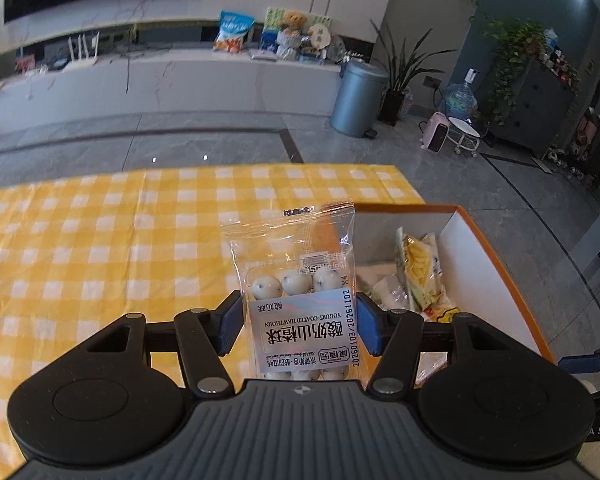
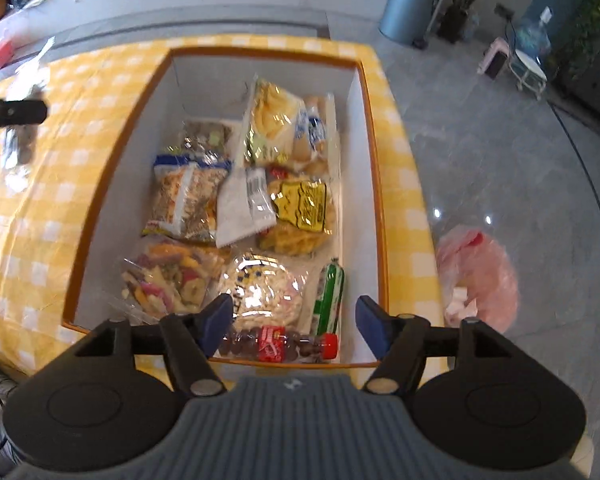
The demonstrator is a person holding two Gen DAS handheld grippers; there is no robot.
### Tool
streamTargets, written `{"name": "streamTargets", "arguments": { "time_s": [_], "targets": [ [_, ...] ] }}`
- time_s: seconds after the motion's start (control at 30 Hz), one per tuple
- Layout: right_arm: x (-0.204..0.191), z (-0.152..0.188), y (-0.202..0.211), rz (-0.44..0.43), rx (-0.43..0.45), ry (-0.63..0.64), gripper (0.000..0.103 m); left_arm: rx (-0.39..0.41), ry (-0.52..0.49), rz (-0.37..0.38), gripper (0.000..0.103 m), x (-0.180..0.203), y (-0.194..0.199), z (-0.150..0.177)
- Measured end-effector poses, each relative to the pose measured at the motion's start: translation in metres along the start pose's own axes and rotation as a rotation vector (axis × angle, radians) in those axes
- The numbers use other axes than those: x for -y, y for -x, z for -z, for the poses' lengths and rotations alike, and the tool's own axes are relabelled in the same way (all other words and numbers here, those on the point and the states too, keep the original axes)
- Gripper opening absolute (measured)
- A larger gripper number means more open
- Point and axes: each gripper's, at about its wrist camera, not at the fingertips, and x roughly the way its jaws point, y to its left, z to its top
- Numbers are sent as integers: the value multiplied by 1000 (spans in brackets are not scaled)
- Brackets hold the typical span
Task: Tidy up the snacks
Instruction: 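Open the right tool to drop the chocolate bottle into the box, then lower the candy bag into the box and open the left tool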
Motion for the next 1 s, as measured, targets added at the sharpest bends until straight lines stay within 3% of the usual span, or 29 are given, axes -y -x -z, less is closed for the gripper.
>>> {"name": "streamTargets", "arguments": {
  "time_s": [0.2, 0.33, 0.63, 0.8, 0.9, 1.0],
  "targets": [
    [1, -10, 13, 9, 105, 17, 73, 13, -95, 58, 67, 47, -12, -22],
    [4, -13, 9, -17, 143, 3, 73, -14, -105, 102, 67, 70, -38, -30],
    [26, -9, -18, -35, 159, -131, 73, -113, -78, 99, 67, 84, -107, -26],
    [29, -6, -27, -21, 160, -131, 75, -167, -37, 97, 67, 81, -129, -20],
    [35, -7, -31, -28, 149, -147, 75, -196, -49, 91, 71, 83, -137, -19],
    [38, -6, -32, -31, 148, -156, 75, -146, -63, 81, 88, 85, -130, -17]
  ]
}}
